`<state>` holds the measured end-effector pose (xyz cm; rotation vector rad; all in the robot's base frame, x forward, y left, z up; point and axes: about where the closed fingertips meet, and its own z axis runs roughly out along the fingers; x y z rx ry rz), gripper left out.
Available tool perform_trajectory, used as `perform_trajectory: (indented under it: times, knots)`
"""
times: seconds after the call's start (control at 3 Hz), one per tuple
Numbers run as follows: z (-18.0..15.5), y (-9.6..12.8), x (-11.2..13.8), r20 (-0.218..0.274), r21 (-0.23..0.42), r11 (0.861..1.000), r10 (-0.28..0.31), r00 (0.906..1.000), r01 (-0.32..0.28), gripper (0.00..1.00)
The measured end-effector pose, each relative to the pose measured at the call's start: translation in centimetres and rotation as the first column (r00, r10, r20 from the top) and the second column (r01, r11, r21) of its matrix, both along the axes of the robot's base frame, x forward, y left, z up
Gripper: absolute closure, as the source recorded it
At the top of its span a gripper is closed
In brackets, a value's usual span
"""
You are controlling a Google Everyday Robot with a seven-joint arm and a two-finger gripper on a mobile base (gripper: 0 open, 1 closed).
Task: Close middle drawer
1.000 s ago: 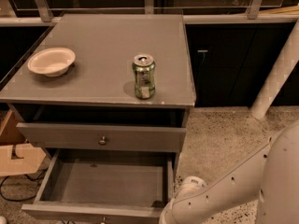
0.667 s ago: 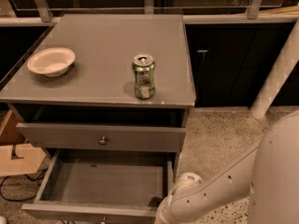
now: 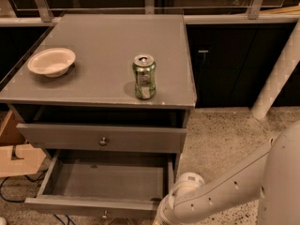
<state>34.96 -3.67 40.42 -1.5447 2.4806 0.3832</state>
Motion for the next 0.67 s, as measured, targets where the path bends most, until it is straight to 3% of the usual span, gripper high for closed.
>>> perform_trajectory:
  times: [0.33, 0.67]
  knots:
    - [0.0, 0.0, 0.0, 0.000, 0.000, 1.000, 0.000, 1.0000, 0.000, 1.00]
    - [0.4, 1.3, 2.0, 0.040, 0.010, 1.000, 0.026, 0.9988, -0.027, 1.00]
